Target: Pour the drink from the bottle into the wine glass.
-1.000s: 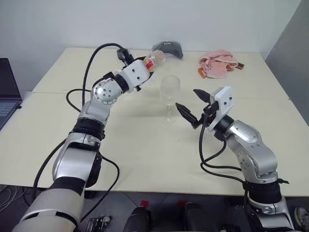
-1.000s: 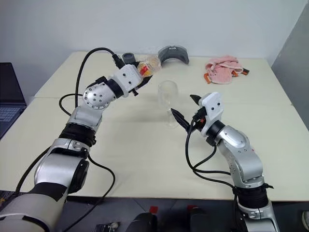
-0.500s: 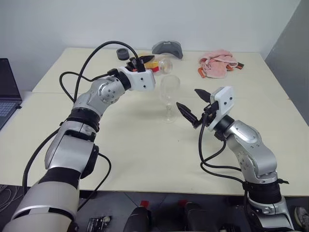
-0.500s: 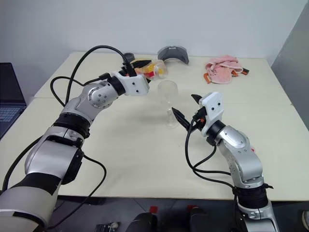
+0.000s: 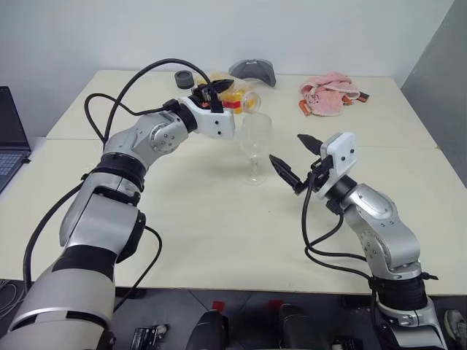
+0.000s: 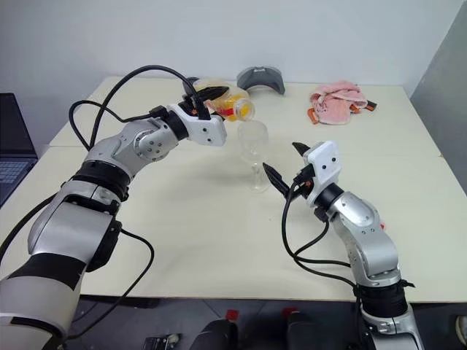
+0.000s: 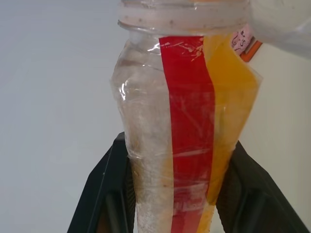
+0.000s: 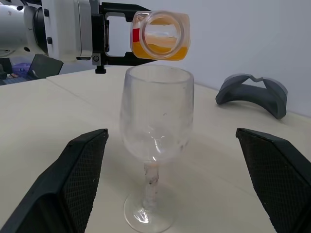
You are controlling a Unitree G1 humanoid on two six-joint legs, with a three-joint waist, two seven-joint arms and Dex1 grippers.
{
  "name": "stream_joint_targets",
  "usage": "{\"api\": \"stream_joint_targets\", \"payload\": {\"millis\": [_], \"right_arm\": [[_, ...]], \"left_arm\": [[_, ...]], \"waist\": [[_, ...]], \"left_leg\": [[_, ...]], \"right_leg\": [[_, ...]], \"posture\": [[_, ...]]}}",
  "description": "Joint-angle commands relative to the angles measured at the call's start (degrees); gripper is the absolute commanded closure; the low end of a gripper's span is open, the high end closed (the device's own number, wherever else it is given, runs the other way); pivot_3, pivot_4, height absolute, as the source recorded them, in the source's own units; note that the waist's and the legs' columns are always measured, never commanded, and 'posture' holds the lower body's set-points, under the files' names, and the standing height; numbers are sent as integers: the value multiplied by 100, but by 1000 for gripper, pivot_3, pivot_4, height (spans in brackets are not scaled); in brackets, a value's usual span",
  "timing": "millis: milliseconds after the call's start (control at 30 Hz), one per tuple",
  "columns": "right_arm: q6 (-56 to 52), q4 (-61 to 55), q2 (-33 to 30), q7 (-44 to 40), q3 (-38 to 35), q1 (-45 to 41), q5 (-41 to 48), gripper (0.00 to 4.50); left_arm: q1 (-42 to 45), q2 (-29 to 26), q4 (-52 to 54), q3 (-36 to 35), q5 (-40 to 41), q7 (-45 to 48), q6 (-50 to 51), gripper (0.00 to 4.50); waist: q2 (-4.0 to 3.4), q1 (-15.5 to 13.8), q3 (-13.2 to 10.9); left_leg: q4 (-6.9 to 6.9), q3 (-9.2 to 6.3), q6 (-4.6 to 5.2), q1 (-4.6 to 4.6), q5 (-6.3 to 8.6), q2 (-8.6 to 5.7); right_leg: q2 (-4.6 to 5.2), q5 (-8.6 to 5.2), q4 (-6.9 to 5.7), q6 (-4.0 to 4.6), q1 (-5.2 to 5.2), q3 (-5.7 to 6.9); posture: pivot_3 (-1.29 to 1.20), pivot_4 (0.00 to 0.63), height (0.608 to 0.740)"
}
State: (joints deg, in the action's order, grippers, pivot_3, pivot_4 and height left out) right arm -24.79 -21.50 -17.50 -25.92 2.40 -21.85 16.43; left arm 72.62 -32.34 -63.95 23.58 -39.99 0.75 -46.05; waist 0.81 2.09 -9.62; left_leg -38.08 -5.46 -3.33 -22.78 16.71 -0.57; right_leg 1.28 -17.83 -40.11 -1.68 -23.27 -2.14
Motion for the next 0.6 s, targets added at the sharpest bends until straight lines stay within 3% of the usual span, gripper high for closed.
{"api": "stream_joint_targets", "payload": {"millis": [33,300,600], "right_arm": [[165,-178,-4,-26,-10,-27,13,0],[137,-535,-135,-328,-207,154,389,0],[-327,-730,-1107,-927,-798,211,1087,0]], "left_arm": [[272,-108,35,0,-34,-229,-75,2788],[427,-135,-54,131,-213,-441,-72,2788],[529,-131,-150,197,-265,-499,-113,2788]], "waist": [[0,0,0],[0,7,0],[2,3,1]], "left_leg": [[0,0,0,0,0,0],[-1,1,0,-1,0,-12],[-3,1,0,-2,0,-16]], "right_leg": [[0,0,0,0,0,0],[1,0,-1,0,0,1],[3,0,-3,0,0,0]], "posture": [[0,150,740],[0,150,740],[0,150,740]]}}
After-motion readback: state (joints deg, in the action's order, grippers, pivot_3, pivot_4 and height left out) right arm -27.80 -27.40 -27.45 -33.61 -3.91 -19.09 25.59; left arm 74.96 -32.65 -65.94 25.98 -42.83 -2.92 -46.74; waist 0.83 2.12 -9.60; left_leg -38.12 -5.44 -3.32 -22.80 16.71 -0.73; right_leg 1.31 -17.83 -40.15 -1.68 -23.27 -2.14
